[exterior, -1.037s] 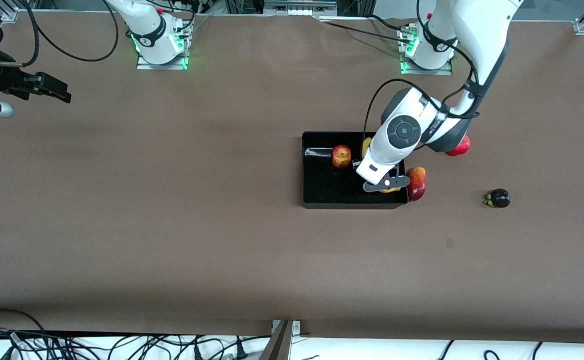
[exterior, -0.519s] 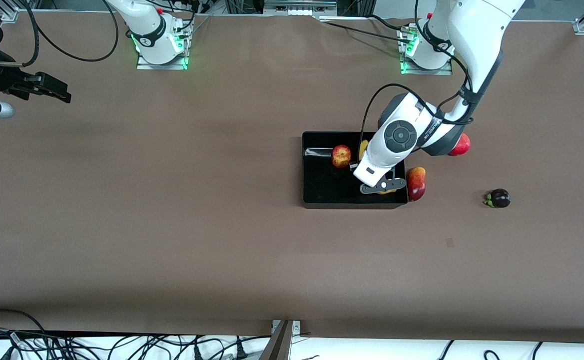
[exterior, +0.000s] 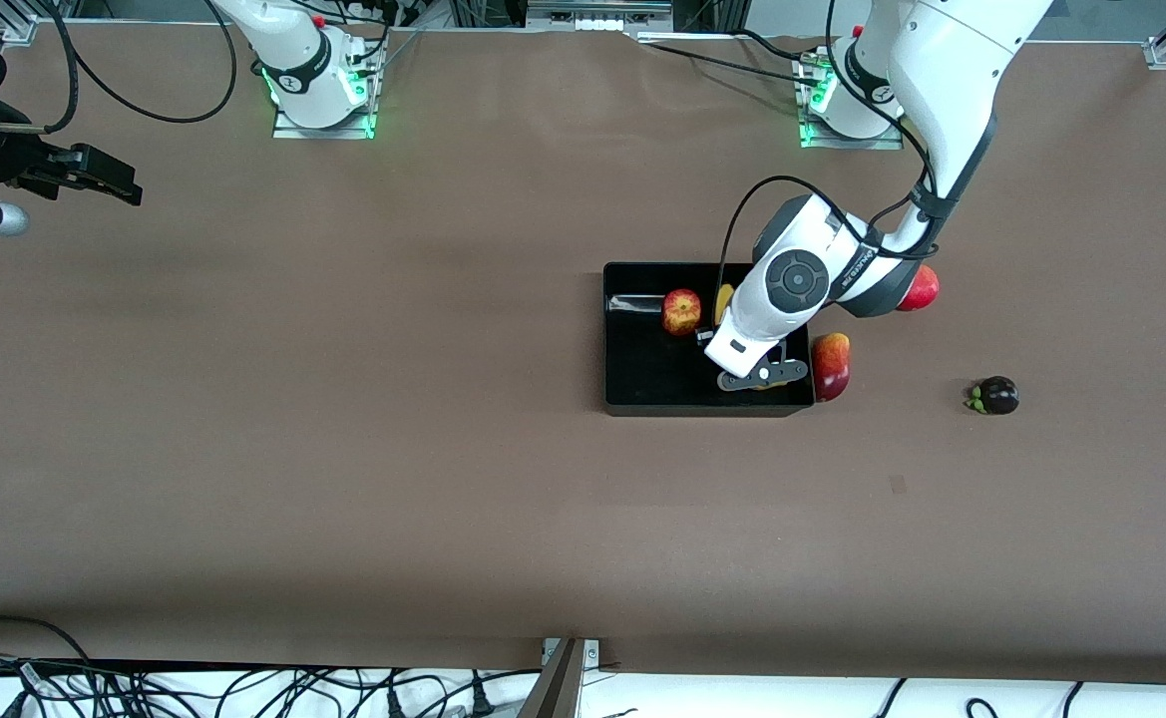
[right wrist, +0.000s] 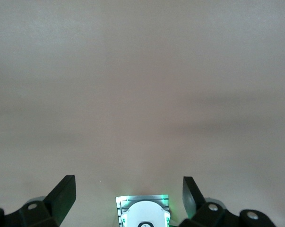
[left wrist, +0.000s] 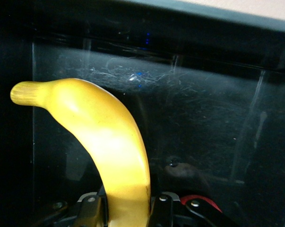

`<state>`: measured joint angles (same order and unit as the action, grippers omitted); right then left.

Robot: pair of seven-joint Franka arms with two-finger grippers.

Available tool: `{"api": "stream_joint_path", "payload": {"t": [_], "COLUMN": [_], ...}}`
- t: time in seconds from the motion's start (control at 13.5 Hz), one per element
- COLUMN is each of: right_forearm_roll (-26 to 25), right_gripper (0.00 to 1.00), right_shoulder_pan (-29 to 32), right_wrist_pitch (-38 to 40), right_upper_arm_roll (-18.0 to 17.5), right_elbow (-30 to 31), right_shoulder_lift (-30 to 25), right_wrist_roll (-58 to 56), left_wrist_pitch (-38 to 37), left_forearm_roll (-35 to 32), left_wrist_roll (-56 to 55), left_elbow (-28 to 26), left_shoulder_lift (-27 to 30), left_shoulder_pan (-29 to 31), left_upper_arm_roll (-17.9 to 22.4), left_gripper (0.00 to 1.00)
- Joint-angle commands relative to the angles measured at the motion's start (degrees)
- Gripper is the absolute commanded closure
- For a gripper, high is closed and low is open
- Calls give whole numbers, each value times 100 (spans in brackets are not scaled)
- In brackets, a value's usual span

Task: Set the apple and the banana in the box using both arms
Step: 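Lower the banana into the box beside the apple and open the left gripper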

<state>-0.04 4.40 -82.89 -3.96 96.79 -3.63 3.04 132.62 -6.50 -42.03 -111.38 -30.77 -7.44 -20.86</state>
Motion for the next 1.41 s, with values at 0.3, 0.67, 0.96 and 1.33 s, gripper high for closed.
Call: {"api": "stream_joint_path", "payload": {"t": [0.3, 0.67, 0.96, 1.33], "right_forearm_roll": [22, 22, 22, 22], "right_gripper": [0, 0, 0, 0], "right_shoulder_pan": [52, 61, 52, 52], "right_wrist_pitch": [71, 62, 62, 62], "right_upper_arm_roll": [-44, -44, -44, -44], "right_elbow": [-126, -126, -126, -126], "right_shoulder_lift": [56, 56, 47, 47], "right_wrist_roll": [-5, -5, -5, -5], "left_wrist_pitch": [194, 194, 194, 81], "left_forearm_roll": [-247, -247, -255, -255], "left_wrist_roll": [-51, -34, 2, -33], "left_elbow": [64, 64, 64, 64], "left_shoulder_lift": [-201, -201, -210, -149], "left_shoulder_pan": [32, 41, 41, 41], "left_upper_arm_roll": [56, 56, 56, 56], "left_gripper": [91, 79, 23, 0]}}
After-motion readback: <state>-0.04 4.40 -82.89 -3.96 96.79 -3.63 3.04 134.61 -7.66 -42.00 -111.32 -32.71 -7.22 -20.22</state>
